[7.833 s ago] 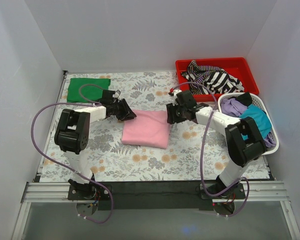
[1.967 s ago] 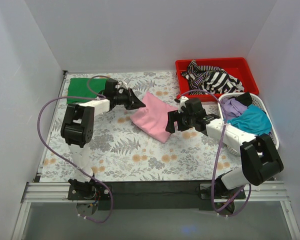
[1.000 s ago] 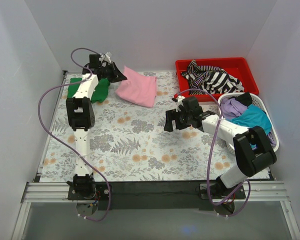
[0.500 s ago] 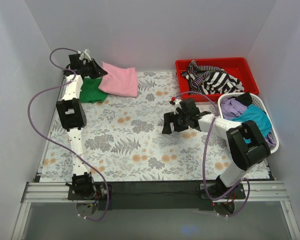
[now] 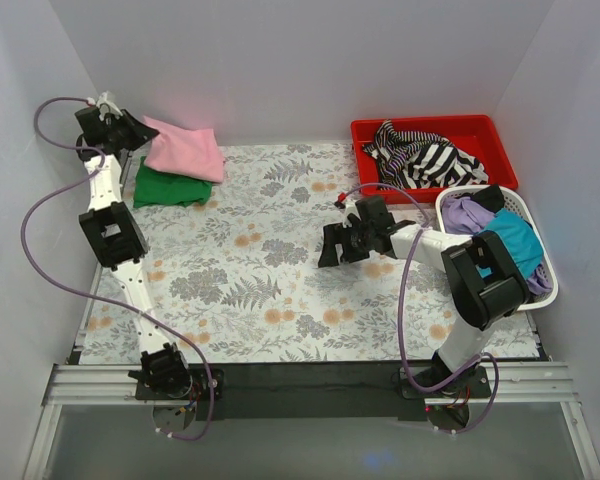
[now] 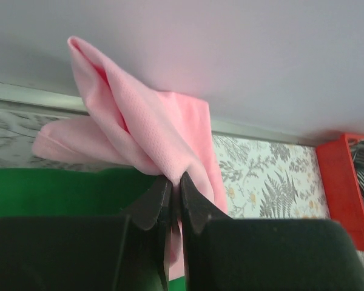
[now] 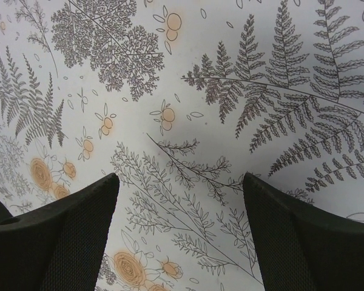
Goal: Fold and stack the t-shirts
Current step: Neatly place the folded tshirt to the corner
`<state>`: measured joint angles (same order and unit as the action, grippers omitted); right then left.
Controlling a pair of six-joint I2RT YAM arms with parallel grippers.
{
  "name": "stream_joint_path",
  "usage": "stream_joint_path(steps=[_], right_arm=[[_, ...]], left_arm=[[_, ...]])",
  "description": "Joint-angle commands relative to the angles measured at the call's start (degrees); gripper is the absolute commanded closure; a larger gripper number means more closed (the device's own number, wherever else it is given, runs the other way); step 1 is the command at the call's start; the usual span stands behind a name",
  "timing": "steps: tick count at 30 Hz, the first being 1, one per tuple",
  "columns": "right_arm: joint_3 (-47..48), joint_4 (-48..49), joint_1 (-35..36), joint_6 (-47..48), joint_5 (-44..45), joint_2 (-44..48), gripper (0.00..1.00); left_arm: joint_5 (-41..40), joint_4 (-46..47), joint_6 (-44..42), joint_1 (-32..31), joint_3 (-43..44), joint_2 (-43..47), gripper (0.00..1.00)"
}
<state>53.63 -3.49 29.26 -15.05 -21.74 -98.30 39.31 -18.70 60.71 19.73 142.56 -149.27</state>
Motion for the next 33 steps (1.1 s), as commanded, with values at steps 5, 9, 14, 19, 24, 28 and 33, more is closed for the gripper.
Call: stream_joint_path(steps=[5,9,14,19,24,28,33], right_arm=[[2.4,1.3,0.3,-0.4,-3.1,-1.7,0.12],[2.8,1.3,0.6,-0.3,-3.8,-2.3,0.12],[3.0,1.2,1.3,-0.3,-3.8,-2.5,0.12],[3.8,1.2,1.8,0.1,-4.0,-3.0,0.12],[4.4,1.3,2.5,0.1,-4.1,-3.6,0.12],[5.0,1.2,2.9,0.4,-3.3,-3.2,0.12],[6.3,0.9,2.8,0.8,-3.3,-3.0,0.12]], left_arm=[[-3.0,5.5,1.3,4.9,0.8,4.5,1.0],[-5.6,6.8,1.2,5.1,-1.1,2.8,1.0],[-6.1,7.5,2.1,5.4,-3.2,1.9,0.39],[-1.6,6.8,2.8,5.0,-8.5,5.8,0.13],[-4.6,6.1,0.3,3.1,-19.8,18.6,0.12],[-5.9,4.2,-1.1,0.0,-23.8,27.4,0.11],[-15.6,1.9,-4.8,-3.4,-30.7,34.7,0.1]])
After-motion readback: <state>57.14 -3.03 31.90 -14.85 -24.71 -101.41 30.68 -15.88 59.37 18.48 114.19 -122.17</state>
